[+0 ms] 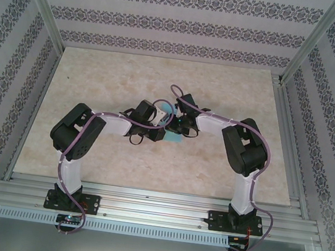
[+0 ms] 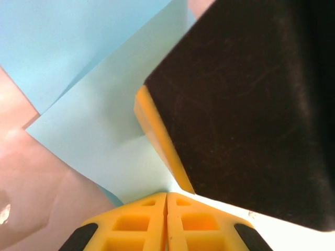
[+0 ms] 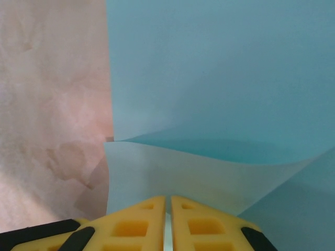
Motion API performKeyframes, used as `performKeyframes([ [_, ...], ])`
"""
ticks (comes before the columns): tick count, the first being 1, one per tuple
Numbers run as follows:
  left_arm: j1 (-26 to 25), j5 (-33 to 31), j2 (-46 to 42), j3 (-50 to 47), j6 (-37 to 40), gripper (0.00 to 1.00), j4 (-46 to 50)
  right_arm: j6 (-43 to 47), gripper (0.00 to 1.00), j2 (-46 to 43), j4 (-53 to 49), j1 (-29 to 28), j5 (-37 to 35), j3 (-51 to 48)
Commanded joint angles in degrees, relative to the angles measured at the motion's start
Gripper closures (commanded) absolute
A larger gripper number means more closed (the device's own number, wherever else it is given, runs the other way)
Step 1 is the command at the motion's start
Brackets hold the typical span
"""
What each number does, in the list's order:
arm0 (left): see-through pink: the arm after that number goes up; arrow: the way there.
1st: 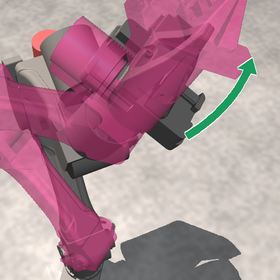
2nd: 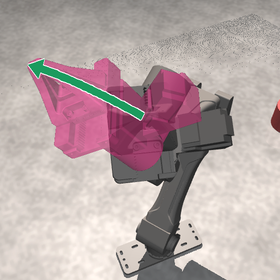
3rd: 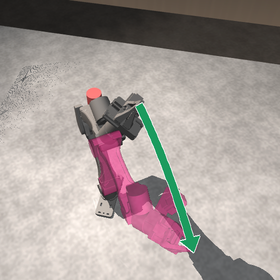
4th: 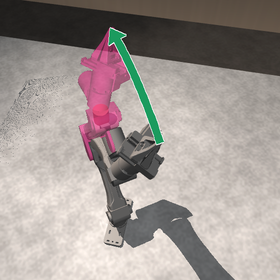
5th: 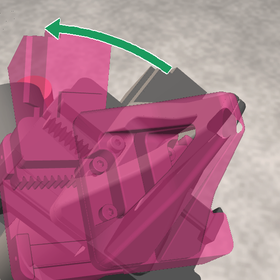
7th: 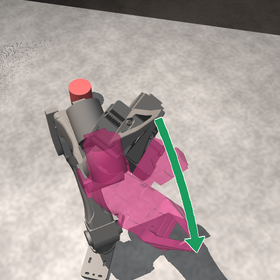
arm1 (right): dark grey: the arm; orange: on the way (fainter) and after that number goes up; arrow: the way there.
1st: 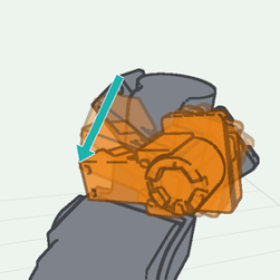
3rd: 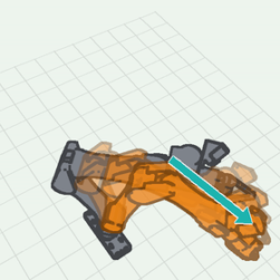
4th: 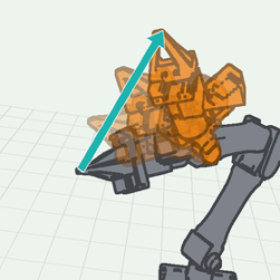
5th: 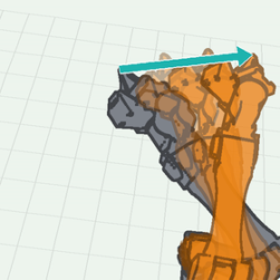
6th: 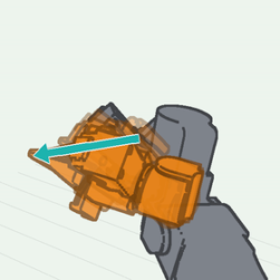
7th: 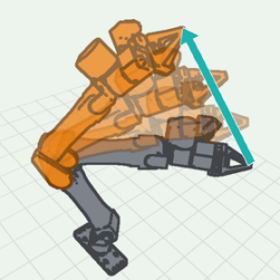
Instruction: Fold a paper plane with a square sheet of paper (fold left side to right side)
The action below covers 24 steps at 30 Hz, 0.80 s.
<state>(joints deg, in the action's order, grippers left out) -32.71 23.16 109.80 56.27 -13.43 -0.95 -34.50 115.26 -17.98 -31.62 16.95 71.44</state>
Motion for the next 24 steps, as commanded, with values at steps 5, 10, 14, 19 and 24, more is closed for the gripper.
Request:
performKeyframes([
  [5, -1.23, -4.79, 5.51, -4.3, 1.57, 0.93, 6.14, 3.67, 0.88, 1.24, -2.44, 2.24, -4.47, 0.49],
  [10, -1.28, -5.13, 5.61, -5.71, 1.53, 0.94, 5.75, 4.39, 0.88, 0.6, -0.72, 4.37, -3.56, -0.82],
  [14, -1.23, -5.06, 5.53, -6.62, 1.21, 0.94, 5.1, 5.36, 0.88, 0.46, -0.28, 6.43, -3.34, -1.13],
  [19, -1.29, -5.01, 5.43, -6.87, 1.21, 0.94, 4.93, 6.89, 0.88, 1.16, -0.22, 9.03, -3.08, -0.45],
  [24, -1.22, -4.96, 5.01, -6.92, 1.21, 0.94, 4.82, 9.09, 0.88, 0.02, -2.64, 11.13, -3.36, 1.88],
])
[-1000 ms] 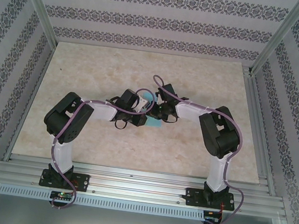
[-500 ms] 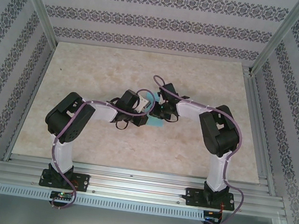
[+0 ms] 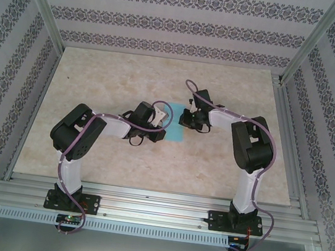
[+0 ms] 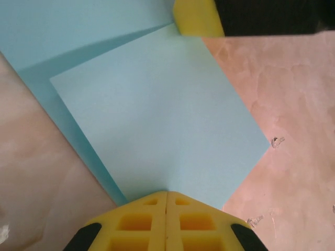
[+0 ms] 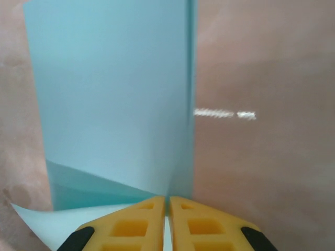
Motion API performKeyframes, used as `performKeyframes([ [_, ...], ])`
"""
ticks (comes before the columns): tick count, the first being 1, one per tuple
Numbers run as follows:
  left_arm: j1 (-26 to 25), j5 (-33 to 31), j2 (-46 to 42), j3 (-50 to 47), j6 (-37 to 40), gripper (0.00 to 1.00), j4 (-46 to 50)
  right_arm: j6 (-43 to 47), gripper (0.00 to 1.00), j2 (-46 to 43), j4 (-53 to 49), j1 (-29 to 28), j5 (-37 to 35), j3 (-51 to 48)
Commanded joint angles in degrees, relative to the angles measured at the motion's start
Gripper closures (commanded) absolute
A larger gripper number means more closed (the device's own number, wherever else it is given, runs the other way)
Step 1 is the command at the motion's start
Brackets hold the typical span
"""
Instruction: Fold a paper plane with a square sheet of paper (fold left side to right side)
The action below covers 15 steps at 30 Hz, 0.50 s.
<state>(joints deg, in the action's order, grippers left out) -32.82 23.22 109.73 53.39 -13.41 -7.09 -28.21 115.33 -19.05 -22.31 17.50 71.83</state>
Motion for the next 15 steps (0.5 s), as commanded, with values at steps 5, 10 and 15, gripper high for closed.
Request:
performKeyframes([
  [5, -1.27, -4.6, 4.79, -3.66, 0.75, 0.94, 10.55, 2.01, 0.88, -5.93, -1.1, 1.1, -0.89, -0.15],
  [10, -1.29, -4.74, 4.34, -3.17, 0.93, 0.94, 11.13, -2.69, 0.88, -9.31, 4.32, -2.43, 1.85, -5.27],
  [15, -1.39, -4.85, 4.17, -3.05, 1.08, 0.94, 11.37, -6.12, 0.88, -6.44, 8.36, -5.96, 3.26, -5.74],
])
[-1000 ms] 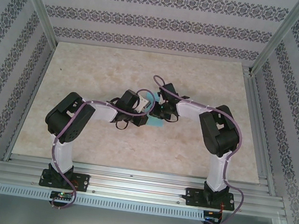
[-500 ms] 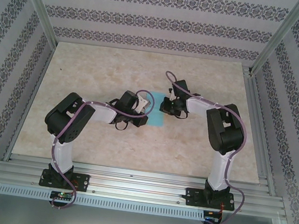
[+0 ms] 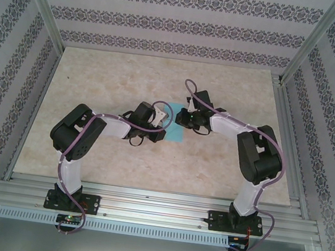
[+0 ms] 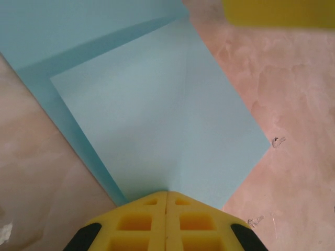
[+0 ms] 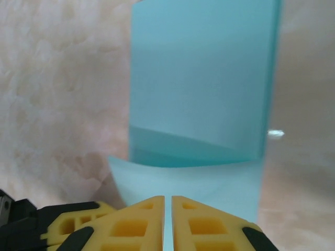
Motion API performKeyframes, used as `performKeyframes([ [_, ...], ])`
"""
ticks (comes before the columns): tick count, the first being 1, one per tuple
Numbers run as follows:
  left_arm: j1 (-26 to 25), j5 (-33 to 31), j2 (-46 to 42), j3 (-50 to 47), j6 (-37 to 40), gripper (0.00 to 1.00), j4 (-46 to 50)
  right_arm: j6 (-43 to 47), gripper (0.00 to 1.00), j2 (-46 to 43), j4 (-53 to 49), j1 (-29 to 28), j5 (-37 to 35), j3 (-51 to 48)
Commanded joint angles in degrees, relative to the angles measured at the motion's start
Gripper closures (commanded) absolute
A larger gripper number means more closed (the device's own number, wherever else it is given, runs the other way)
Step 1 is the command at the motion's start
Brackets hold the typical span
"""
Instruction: Fold a paper plane with a square sheet of paper (fold left side to right side)
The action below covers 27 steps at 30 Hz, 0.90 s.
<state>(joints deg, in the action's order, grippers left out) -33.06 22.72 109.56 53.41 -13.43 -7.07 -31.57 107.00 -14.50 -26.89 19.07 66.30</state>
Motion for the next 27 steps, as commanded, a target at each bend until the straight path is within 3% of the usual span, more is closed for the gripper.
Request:
performKeyframes([
  [1, -1.2, -4.35, 4.36, -3.13, 1.13, 0.94, 11.37, -2.88, 0.88, 2.79, 3.75, -1.64, 1.74, 0.38],
  [15, -1.32, -3.71, 2.43, -4.69, 1.48, 0.92, 11.82, -0.04, 0.88, 12.39, -5.19, -1.85, -5.7, 5.5],
  [27, -1.64, -2.52, -3.91, -12.45, 1.58, 0.92, 12.33, 0.42, 0.88, 13.98, -7.49, -1.4, -6.01, 6.73],
])
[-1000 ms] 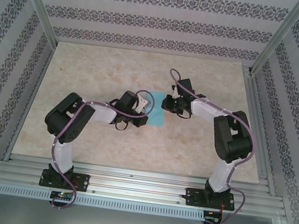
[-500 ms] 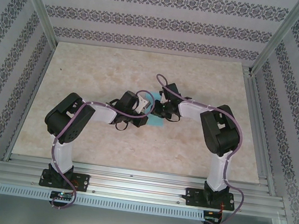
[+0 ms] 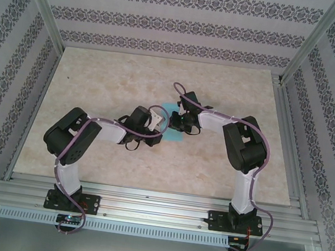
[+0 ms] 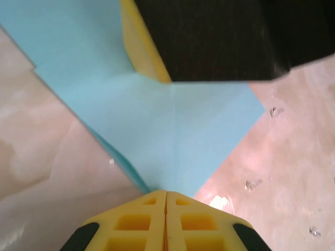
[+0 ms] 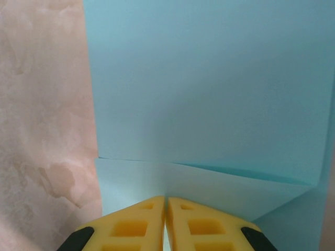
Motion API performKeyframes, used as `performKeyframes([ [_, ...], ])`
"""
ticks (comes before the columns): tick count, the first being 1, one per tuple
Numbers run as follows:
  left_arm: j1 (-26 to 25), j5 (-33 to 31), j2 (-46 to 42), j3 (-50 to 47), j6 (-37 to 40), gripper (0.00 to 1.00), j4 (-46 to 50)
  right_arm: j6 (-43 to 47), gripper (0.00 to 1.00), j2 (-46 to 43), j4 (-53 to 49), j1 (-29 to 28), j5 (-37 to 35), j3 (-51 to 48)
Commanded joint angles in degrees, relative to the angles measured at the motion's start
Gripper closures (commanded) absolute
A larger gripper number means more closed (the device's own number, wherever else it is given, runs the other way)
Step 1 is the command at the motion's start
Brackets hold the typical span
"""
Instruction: Fold a paper plane with a square sheet of paper (fold left side to right side)
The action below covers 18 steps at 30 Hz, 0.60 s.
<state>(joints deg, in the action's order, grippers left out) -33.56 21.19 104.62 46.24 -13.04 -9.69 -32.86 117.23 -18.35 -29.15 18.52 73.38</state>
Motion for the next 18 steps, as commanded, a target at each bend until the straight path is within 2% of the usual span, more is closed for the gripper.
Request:
performKeyframes([
  [1, -1.23, -1.05, 0.38, -5.6, 1.02, 0.92, 15.12, 1.74, 0.88, 3.78, -3.67, 0.85, -5.26, -0.25],
  [6, -1.21, -0.47, -3.92, -6.56, -0.98, 0.92, 14.35, 1.63, 0.88, 3.66, -2.79, 0.86, -4.08, -0.35],
  [11, 0.34, 1.31, -7.81, -3.51, -3.36, 0.94, 14.99, 0.87, 0.88, 2.89, -0.93, 0.85, -2.02, -1.03],
  [18, 3.15, 13.3, -7.86, 2.63, -10.75, 0.92, 7.96, 0.11, 0.88, 1.25, -0.12, 1.11, -1.62, -1.07],
])
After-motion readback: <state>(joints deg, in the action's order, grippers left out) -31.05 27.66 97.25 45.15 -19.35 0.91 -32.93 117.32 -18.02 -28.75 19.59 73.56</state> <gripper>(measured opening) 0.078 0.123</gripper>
